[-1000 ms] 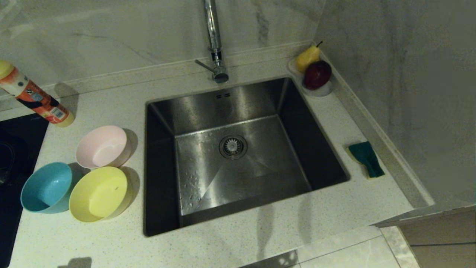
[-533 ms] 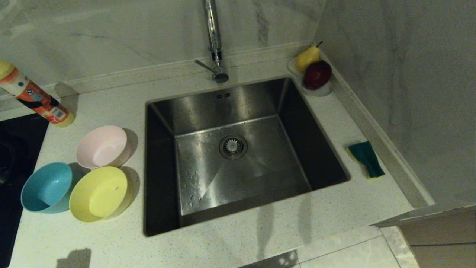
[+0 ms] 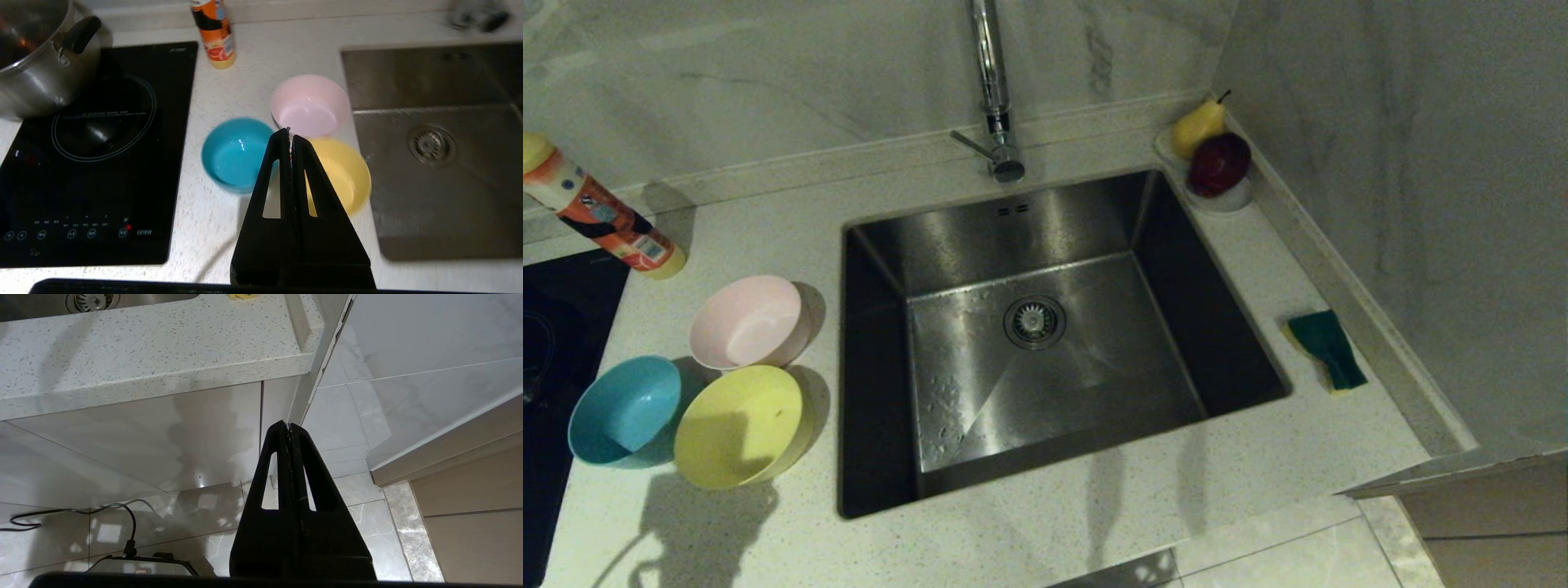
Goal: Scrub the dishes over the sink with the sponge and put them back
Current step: Grab the dish soap
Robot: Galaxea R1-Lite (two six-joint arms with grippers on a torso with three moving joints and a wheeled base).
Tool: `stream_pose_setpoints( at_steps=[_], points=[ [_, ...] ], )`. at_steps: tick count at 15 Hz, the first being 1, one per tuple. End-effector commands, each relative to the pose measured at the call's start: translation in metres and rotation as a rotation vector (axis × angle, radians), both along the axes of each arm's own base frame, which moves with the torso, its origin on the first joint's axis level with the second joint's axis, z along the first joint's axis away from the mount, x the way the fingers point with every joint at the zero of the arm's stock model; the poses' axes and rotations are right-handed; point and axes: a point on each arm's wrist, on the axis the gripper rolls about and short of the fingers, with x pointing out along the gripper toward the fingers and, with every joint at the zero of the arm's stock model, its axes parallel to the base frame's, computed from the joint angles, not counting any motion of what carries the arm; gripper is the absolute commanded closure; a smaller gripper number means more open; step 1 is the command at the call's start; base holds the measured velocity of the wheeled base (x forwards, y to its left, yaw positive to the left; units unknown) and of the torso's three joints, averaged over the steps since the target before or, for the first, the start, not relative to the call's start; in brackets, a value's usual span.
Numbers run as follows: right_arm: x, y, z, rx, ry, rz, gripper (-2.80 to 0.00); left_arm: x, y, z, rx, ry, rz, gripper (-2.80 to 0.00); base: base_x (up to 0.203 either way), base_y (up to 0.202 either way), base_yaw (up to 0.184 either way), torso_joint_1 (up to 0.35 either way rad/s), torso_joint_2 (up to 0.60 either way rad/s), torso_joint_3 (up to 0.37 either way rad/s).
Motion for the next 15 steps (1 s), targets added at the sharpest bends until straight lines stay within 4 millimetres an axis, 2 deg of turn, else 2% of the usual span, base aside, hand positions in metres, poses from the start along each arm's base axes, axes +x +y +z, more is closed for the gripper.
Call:
stream_pose_setpoints(
  at_steps=[1,3,5,10,12,14,15],
  points=[
    [0.000,0.000,0.000,0.000,0.000,0.000,0.00,0.058,0.002,0.032,-0.061,0.135,0.046,0.00,0.000,0.000,0.000,0.000,0.00,0.000],
    [0.000,0.000,0.000,0.000,-0.001,0.001,0.00,0.100,0.004,0.052,-0.142,0.176,0.121,0.00,0.000,0.000,0.000,0.000,0.00,0.000],
    [0.000,0.000,0.000,0.000,-0.001,0.002,0.00,0.144,0.006,0.063,-0.199,0.207,0.180,0.00,0.000,0.000,0.000,0.000,0.00,0.000],
    [0.000,0.000,0.000,0.000,-0.001,0.000,0.00,0.249,0.018,0.063,-0.280,0.156,0.355,0.00,0.000,0.000,0.000,0.000,0.00,0.000],
    [0.000,0.000,0.000,-0.001,-0.001,0.000,0.00,0.280,0.024,0.061,-0.307,0.111,0.403,0.00,0.000,0.000,0.000,0.000,0.00,0.000],
    [0.000,0.000,0.000,0.000,0.000,0.000,0.00,0.299,0.033,0.061,-0.318,0.088,0.437,0.00,0.000,0.000,0.000,0.018,0.00,-0.004],
    [0.000,0.000,0.000,0.000,-0.001,0.000,0.00,0.307,0.039,0.060,-0.320,0.079,0.454,-2.80,0.000,0.000,0.000,0.000,0.00,0.000]
  ],
)
